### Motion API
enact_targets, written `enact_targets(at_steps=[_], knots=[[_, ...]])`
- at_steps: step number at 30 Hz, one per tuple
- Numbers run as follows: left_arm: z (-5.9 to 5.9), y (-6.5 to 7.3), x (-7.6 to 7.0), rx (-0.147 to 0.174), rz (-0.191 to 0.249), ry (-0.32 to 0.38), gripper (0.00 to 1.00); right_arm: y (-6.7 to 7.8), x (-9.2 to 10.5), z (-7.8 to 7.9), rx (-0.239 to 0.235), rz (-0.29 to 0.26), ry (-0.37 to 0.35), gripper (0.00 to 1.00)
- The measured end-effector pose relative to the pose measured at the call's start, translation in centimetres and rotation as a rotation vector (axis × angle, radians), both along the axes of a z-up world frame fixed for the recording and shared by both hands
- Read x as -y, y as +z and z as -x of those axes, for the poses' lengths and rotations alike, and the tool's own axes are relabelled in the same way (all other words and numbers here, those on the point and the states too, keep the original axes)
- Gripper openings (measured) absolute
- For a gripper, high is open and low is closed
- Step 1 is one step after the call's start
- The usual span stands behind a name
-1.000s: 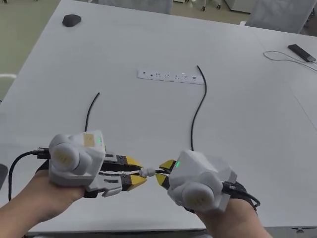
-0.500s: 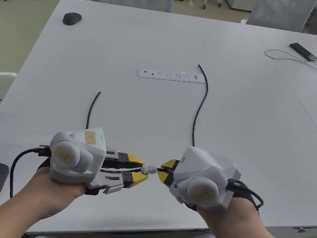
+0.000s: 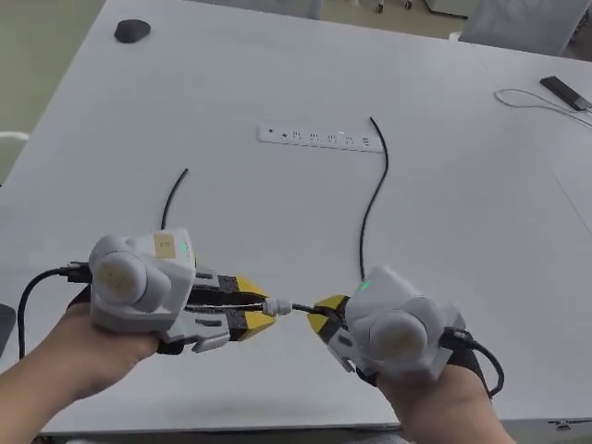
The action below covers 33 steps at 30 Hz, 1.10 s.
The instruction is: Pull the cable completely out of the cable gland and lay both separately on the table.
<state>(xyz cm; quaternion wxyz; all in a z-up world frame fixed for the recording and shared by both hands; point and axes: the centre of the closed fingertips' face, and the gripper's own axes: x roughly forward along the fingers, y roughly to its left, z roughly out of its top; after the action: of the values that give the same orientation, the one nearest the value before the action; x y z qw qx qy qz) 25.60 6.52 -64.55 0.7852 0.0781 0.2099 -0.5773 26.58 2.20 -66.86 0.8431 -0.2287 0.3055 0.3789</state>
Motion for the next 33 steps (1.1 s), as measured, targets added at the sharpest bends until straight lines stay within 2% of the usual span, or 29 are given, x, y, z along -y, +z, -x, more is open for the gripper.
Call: enact_targets(at_steps=[9, 12, 16, 19, 22, 24, 27, 29, 33], knots=[[0.1, 0.1, 0.1, -0.002, 0.003, 0.001, 0.15, -1.0, 2.1, -0.3, -0.030, -0.002, -0.073, 0.00], [0.2, 0.1, 0.2, 0.000, 0.003, 0.000, 0.15, -1.5, 2.7, -0.2, -0.056, -0.026, -0.117, 0.00], [0.4, 0.2, 0.4, -0.002, 0.007, 0.000, 0.15, -2.7, 4.2, 0.0, -0.118, -0.079, -0.224, 0.00], [0.6, 0.1, 0.4, 0.000, 0.003, -0.002, 0.15, -3.3, 4.8, 0.1, -0.148, -0.109, -0.266, 0.00], [0.6, 0.0, 0.4, 0.003, 0.000, 0.000, 0.15, -4.1, 5.3, 0.3, -0.177, -0.126, -0.305, 0.00], [0.6, 0.1, 0.5, 0.002, 0.001, 0.002, 0.15, -4.7, 5.9, 0.4, -0.205, -0.141, -0.362, 0.00], [0.8, -0.3, 0.6, -0.010, -0.009, -0.007, 0.15, -5.4, 6.5, 0.4, -0.209, -0.124, -0.366, 0.00], [0.9, -0.3, 0.7, -0.006, -0.012, -0.009, 0.15, -5.5, 6.5, 0.5, -0.222, -0.131, -0.371, 0.00], [0.9, -0.3, 0.9, -0.013, -0.010, -0.010, 0.15, -5.4, 6.5, 0.6, -0.221, -0.133, -0.372, 0.00]])
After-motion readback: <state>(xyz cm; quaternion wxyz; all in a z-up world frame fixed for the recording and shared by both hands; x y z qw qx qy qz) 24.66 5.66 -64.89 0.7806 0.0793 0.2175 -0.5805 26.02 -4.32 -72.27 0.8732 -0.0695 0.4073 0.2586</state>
